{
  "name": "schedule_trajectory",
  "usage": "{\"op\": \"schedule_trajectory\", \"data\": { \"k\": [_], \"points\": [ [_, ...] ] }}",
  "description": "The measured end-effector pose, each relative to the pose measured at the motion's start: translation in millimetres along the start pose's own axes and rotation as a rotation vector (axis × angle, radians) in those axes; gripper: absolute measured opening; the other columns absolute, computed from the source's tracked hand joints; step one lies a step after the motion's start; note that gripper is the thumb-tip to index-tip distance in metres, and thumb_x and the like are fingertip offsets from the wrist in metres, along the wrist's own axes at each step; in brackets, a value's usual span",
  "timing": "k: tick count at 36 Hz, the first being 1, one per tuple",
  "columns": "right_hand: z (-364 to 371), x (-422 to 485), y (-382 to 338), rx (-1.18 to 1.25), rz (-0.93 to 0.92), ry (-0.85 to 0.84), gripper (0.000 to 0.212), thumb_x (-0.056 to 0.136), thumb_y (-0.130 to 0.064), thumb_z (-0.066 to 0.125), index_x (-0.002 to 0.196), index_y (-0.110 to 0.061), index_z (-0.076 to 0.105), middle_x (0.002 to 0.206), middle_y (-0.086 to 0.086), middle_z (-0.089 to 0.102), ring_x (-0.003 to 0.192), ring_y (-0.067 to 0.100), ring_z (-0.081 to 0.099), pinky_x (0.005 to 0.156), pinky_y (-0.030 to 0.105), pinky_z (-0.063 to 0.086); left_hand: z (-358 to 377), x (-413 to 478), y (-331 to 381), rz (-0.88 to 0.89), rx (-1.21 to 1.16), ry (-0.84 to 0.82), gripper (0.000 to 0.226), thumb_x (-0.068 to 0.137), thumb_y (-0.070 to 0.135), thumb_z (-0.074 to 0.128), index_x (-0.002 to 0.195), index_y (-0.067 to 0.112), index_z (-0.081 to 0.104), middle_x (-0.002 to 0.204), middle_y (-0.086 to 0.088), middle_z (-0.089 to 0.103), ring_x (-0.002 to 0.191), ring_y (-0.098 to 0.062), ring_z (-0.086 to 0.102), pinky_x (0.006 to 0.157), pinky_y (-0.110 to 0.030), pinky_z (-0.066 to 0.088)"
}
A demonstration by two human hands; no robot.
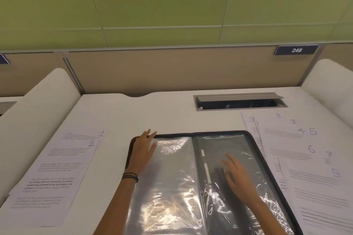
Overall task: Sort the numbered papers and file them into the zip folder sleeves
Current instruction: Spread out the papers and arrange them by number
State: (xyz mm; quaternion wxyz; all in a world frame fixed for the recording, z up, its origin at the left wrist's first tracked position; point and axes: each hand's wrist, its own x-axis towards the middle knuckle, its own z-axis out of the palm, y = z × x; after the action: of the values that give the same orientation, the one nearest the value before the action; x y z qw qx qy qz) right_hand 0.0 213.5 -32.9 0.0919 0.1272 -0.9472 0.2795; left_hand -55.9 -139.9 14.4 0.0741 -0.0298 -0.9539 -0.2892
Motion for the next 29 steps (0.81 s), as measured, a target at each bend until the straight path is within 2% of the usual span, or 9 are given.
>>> {"op": "schedule_trajectory", "data": {
  "k": [4, 7, 9, 15, 20, 23, 29],
  "points": [
    [-16, -8, 16, 0.043, 0.041, 0.038, 0.047, 0.088, -0.001, 0.056, 0.132, -0.016, 0.05, 0.145, -0.004, 0.035, 0.125, 0.014, 0.044, 0.1, 0.024, 0.035, 22, 8, 37, 0.021, -0.048, -0.043, 0.057, 0.09, 0.045, 0.031, 0.14, 0.02, 0.044, 0.15, -0.006, 0.035, 0.141, -0.023, 0.027, 0.114, -0.039, 0.02],
    [-28, -14, 29, 0.026, 0.063, 0.036, 0.055, 0.09, -0.004, 0.054, 0.139, -0.024, 0.038, 0.145, -0.012, 0.027, 0.133, 0.001, 0.025, 0.106, 0.011, 0.019, 44, 9, 59, 0.052, -0.063, -0.081, 0.048, 0.097, 0.039, 0.037, 0.14, 0.02, 0.043, 0.15, -0.006, 0.034, 0.141, -0.023, 0.027, 0.116, -0.038, 0.02],
    [-35, -18, 39, 0.014, 0.075, 0.029, 0.057, 0.091, -0.006, 0.053, 0.14, -0.027, 0.034, 0.145, -0.013, 0.026, 0.134, -0.001, 0.022, 0.106, 0.002, 0.012, 59, 9, 71, 0.073, -0.085, -0.1, 0.042, 0.099, 0.029, 0.045, 0.14, 0.02, 0.043, 0.151, -0.005, 0.033, 0.141, -0.023, 0.027, 0.116, -0.036, 0.02],
    [-59, -27, 68, -0.005, 0.081, 0.093, 0.053, 0.092, -0.011, 0.053, 0.141, -0.024, 0.038, 0.145, -0.015, 0.029, 0.132, -0.002, 0.027, 0.11, 0.022, 0.022, 94, 11, 118, 0.108, -0.112, -0.183, 0.045, 0.1, 0.031, 0.042, 0.144, 0.022, 0.037, 0.154, -0.003, 0.027, 0.143, -0.019, 0.021, 0.116, -0.033, 0.014],
    [-76, -34, 92, -0.015, 0.138, 0.147, 0.049, 0.093, -0.01, 0.053, 0.139, -0.017, 0.041, 0.145, -0.004, 0.035, 0.132, 0.009, 0.032, 0.109, 0.026, 0.022, 117, 15, 152, 0.141, -0.132, -0.241, 0.045, 0.1, 0.032, 0.041, 0.144, 0.023, 0.036, 0.154, -0.001, 0.027, 0.144, -0.017, 0.018, 0.118, -0.034, 0.014],
    [-84, -41, 111, -0.044, 0.161, 0.156, 0.047, 0.093, -0.013, 0.054, 0.138, -0.018, 0.042, 0.145, -0.001, 0.037, 0.131, 0.007, 0.029, 0.108, 0.027, 0.021, 131, 18, 172, 0.172, -0.138, -0.273, 0.046, 0.1, 0.032, 0.041, 0.145, 0.023, 0.034, 0.154, 0.001, 0.026, 0.144, -0.015, 0.018, 0.117, -0.031, 0.011],
    [-103, -48, 142, -0.069, 0.222, 0.143, 0.049, 0.092, -0.014, 0.056, 0.138, -0.02, 0.042, 0.146, 0.002, 0.039, 0.133, 0.019, 0.037, 0.108, 0.029, 0.021, 157, 32, 214, 0.2, -0.193, -0.32, 0.046, 0.1, 0.031, 0.043, 0.144, 0.023, 0.036, 0.153, 0.001, 0.029, 0.142, -0.016, 0.024, 0.116, -0.03, 0.018]
  ]
}}
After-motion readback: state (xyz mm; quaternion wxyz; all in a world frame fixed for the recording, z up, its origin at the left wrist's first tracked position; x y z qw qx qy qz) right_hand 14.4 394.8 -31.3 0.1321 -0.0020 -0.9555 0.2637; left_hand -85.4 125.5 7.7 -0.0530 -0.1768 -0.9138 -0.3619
